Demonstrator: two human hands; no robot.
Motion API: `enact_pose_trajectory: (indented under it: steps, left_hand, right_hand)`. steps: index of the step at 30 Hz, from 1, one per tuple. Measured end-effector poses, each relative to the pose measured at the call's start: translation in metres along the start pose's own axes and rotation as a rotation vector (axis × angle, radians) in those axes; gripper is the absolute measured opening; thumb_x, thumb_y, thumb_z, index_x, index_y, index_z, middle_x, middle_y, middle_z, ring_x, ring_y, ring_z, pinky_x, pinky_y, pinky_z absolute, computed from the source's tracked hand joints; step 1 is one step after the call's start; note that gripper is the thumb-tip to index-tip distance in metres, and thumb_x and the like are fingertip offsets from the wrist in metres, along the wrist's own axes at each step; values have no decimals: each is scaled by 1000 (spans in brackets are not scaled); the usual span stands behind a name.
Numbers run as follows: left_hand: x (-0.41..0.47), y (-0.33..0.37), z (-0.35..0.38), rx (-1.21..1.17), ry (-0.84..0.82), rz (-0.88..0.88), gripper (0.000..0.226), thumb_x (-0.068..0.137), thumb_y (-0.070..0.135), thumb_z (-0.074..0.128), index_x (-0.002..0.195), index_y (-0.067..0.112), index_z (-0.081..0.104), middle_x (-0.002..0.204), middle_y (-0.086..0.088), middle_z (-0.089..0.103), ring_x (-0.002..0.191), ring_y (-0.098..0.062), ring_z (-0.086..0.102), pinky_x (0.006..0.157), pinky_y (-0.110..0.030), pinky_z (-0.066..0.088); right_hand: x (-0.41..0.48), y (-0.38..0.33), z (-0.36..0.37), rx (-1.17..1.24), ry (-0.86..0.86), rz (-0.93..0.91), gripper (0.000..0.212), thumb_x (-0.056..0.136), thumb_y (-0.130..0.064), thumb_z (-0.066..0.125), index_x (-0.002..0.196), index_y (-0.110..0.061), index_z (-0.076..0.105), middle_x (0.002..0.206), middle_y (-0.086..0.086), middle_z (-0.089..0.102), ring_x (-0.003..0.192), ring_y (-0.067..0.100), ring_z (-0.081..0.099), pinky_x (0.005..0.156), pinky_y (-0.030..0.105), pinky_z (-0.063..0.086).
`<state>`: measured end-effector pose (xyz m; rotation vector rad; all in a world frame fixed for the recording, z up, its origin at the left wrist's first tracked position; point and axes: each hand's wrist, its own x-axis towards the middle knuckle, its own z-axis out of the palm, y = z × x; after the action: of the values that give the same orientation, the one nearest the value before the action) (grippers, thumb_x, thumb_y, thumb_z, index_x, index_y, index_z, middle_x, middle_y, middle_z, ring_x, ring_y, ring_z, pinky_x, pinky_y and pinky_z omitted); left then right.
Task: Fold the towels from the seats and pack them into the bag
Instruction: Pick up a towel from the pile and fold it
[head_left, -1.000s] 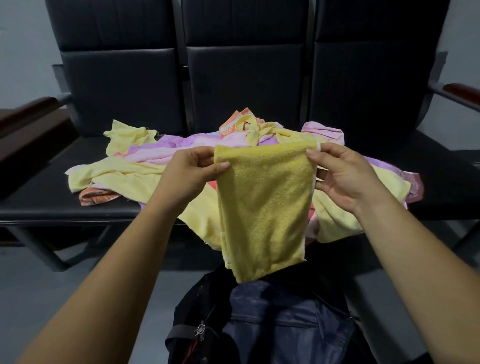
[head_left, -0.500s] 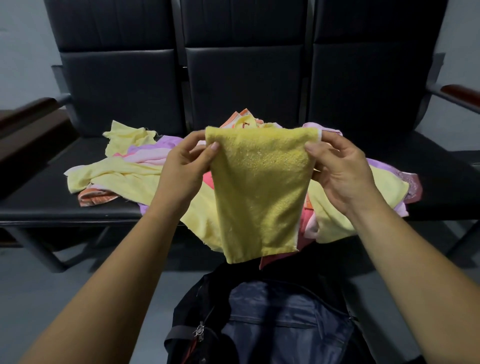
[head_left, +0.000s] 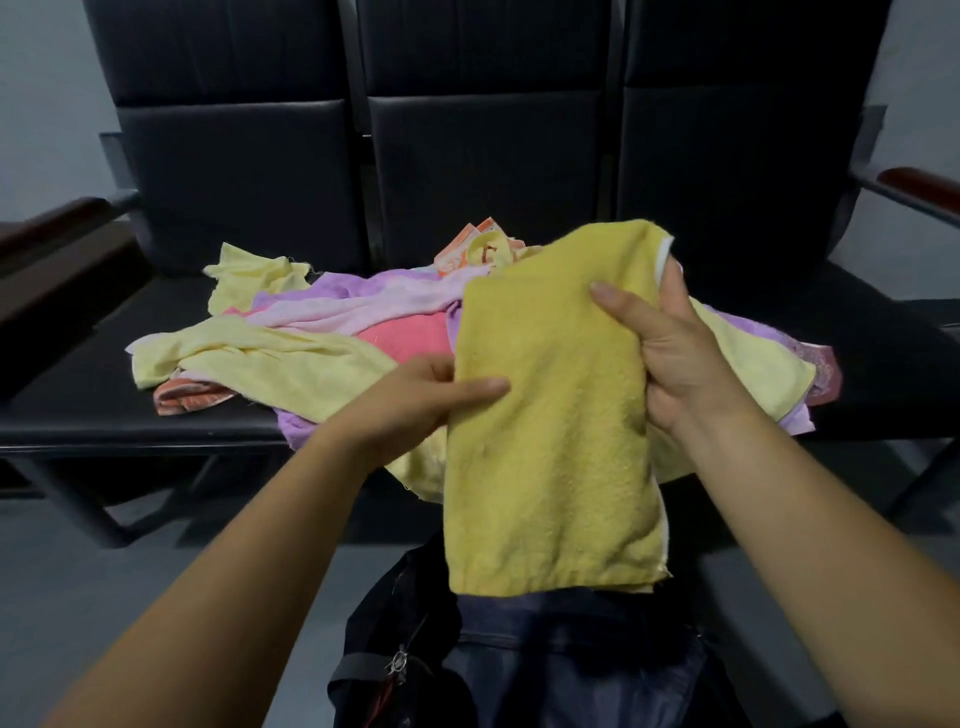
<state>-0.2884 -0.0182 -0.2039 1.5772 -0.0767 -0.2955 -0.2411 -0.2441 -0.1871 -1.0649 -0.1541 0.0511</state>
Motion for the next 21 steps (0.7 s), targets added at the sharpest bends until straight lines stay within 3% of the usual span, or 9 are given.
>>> enact_pose_trajectory:
  steps: [4,7,10,12,16,21]
  left_hand:
    - [1,-7,13,-200,2,20,33,79,20,68,110,9,71,107,-7,76,98,-19,72,87,-28,58]
    - [5,-2,19,-336,117,79,26,84,18,66,109,9,69,95,-7,77,86,-20,73,73,-30,61]
    - [10,-2,17,-386,225,137,23,90,18,66,111,8,68,95,-8,76,86,-21,73,73,-32,60]
    - [11,-2,14,-390,268,164,19,94,18,64,109,9,68,97,-8,75,89,-21,73,76,-33,59]
    - [9,0,3,-260,269,198,13,97,14,60,105,12,69,91,-2,76,83,-15,73,72,-27,59]
    - [7,-4,-22,181,265,243,13,92,10,68,103,13,75,95,-2,78,89,-12,72,82,-26,56]
  right_hand:
    - [6,-4,-12,-12,113,110,72,80,-7,81,143,-21,50,123,11,70,106,26,72,80,41,62]
    - [9,-1,-22,-34,190,208,90,80,-16,82,155,-16,32,117,8,65,106,22,69,77,37,61]
    - [7,7,-30,-23,5,336,81,82,-30,82,152,-23,42,132,10,63,113,25,69,85,44,59]
    - [4,14,-30,-19,-104,365,63,83,-27,78,142,-22,56,130,11,67,110,25,70,85,46,59]
    - [4,19,-31,-76,-130,256,49,79,-6,72,127,-14,66,103,12,74,92,21,71,79,38,58]
    - [10,14,-35,-236,-55,62,36,80,2,75,114,-8,70,97,16,76,91,26,74,77,31,61]
